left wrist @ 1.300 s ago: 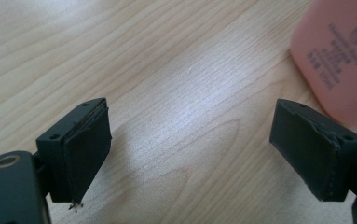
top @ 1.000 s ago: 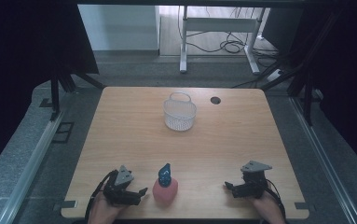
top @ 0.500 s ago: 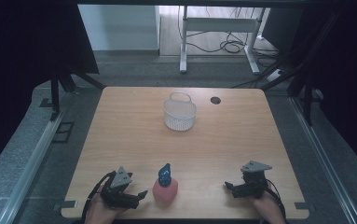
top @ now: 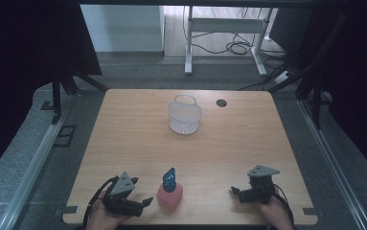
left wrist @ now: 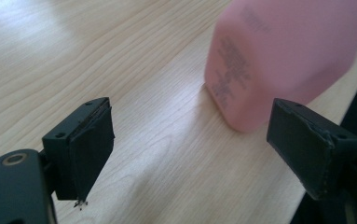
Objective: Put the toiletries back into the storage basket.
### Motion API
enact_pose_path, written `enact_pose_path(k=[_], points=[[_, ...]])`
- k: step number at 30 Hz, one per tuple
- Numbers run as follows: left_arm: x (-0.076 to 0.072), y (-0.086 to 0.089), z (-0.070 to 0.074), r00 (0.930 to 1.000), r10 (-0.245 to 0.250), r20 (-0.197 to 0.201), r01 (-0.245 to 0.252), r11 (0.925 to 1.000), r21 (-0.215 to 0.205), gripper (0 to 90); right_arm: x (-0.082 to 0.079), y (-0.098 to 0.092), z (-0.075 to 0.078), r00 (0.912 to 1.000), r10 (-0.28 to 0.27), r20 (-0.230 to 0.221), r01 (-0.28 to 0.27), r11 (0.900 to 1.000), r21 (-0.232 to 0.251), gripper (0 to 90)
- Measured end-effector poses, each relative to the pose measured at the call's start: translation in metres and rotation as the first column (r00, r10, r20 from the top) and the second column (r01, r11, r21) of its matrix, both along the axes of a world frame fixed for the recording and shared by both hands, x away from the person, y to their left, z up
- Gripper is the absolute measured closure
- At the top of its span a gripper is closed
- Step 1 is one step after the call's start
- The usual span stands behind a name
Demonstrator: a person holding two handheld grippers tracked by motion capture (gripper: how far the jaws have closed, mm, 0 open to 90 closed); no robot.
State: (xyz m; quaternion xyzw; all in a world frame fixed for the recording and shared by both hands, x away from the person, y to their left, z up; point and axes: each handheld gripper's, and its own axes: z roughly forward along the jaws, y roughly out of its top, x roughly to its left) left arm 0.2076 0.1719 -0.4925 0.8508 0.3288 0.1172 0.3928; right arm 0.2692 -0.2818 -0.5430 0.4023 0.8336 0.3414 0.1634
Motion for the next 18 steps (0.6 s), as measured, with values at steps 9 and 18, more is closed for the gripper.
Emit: enact_pose_path(k=[9, 18], points=[[-0.005, -0.005, 0.013, 0.9989, -0.043, 0.018, 0.044, 0.9982, -0.040, 14.8, 0.000, 0.000, 0.000, 1.0000, 0.000, 0.000, 0.000, 1.000, 0.000, 0.0], [-0.007, -0.011, 0.024, 0.9966, -0.077, 0.028, 0.079, 0.9948, -0.064, 15.2, 0.000, 0.000, 0.000, 1.0000, 0.000, 0.000, 0.000, 1.000, 0.000, 0.0]])
